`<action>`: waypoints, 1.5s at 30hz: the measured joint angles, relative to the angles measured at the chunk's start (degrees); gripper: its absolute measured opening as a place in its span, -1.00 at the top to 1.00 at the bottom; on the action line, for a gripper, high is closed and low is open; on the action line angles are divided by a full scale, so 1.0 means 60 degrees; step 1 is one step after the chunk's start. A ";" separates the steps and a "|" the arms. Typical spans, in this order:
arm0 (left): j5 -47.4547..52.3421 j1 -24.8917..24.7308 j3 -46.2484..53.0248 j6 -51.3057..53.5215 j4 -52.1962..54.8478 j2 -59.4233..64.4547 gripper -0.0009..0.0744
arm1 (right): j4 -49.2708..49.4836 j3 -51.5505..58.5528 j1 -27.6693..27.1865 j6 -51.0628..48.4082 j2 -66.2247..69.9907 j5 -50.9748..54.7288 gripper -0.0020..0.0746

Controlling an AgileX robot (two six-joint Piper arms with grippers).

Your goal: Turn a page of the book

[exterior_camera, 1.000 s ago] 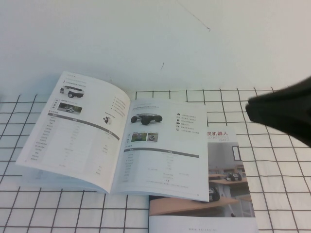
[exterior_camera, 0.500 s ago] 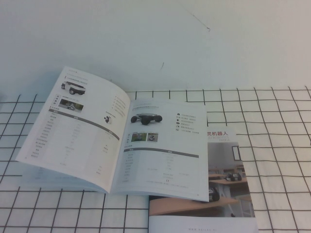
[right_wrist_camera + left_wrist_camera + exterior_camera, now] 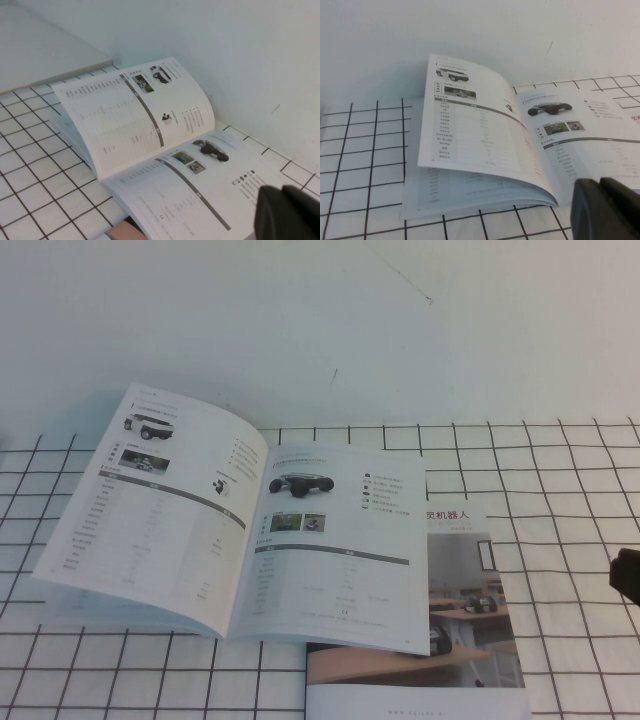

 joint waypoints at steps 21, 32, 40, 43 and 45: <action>-0.0463 0.0000 0.0202 0.0021 -0.0034 0.0000 0.98 | 0.0000 0.0007 0.0000 0.0000 0.0000 0.0000 0.94; -0.3159 0.1872 0.3441 -0.0986 -0.0889 0.0027 0.98 | 0.0000 0.0007 0.0000 0.0000 0.0000 0.0017 0.94; -0.2988 0.2765 0.3456 -0.0312 -0.1123 0.0043 0.98 | 0.0000 0.0007 0.0000 0.0000 0.0000 0.0017 0.94; -0.2967 0.2765 0.3456 -0.0292 -0.1143 0.0043 0.98 | 0.0000 0.0007 0.0000 0.0000 0.0000 0.0034 0.94; -0.2967 0.2765 0.3456 -0.0292 -0.1143 0.0043 0.98 | 0.0000 0.0007 0.0000 0.0000 0.0000 0.0034 0.94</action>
